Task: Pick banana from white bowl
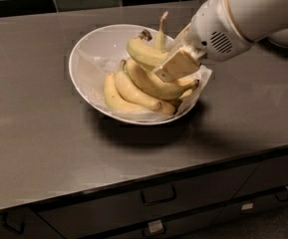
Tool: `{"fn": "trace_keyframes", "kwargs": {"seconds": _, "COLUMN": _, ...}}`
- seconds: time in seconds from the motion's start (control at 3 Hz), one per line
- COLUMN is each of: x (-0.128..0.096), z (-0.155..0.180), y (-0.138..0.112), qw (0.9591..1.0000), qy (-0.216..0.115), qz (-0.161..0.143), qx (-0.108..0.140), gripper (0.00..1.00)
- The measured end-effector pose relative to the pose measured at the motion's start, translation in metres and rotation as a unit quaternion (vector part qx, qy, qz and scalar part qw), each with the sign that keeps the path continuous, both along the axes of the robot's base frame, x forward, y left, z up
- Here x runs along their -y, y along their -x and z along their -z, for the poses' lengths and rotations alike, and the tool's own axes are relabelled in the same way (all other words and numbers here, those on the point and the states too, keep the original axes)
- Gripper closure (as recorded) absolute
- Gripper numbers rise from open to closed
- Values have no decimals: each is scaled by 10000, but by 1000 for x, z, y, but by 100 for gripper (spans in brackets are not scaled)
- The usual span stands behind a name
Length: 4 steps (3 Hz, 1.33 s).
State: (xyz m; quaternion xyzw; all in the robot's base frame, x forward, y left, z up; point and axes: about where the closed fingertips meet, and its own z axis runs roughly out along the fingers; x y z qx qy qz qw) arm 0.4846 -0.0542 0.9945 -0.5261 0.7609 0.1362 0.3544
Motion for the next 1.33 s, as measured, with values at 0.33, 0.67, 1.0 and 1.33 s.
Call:
{"fn": "trace_keyframes", "kwargs": {"seconds": 0.33, "x": 1, "z": -9, "y": 4, "qw": 9941, "qy": -567, "qz": -921, "qx": -76, "gripper": 100}}
{"fn": "trace_keyframes", "kwargs": {"seconds": 0.67, "x": 8, "z": -19, "y": 21, "qw": 9795, "qy": -586, "qz": -1916, "qx": 183, "gripper": 100}}
{"fn": "trace_keyframes", "kwargs": {"seconds": 1.0, "x": 16, "z": -30, "y": 39, "qw": 9644, "qy": -387, "qz": -2544, "qx": 602, "gripper": 100}}
{"fn": "trace_keyframes", "kwargs": {"seconds": 1.33, "x": 15, "z": -30, "y": 40, "qw": 9610, "qy": -340, "qz": -2657, "qx": 689, "gripper": 100}}
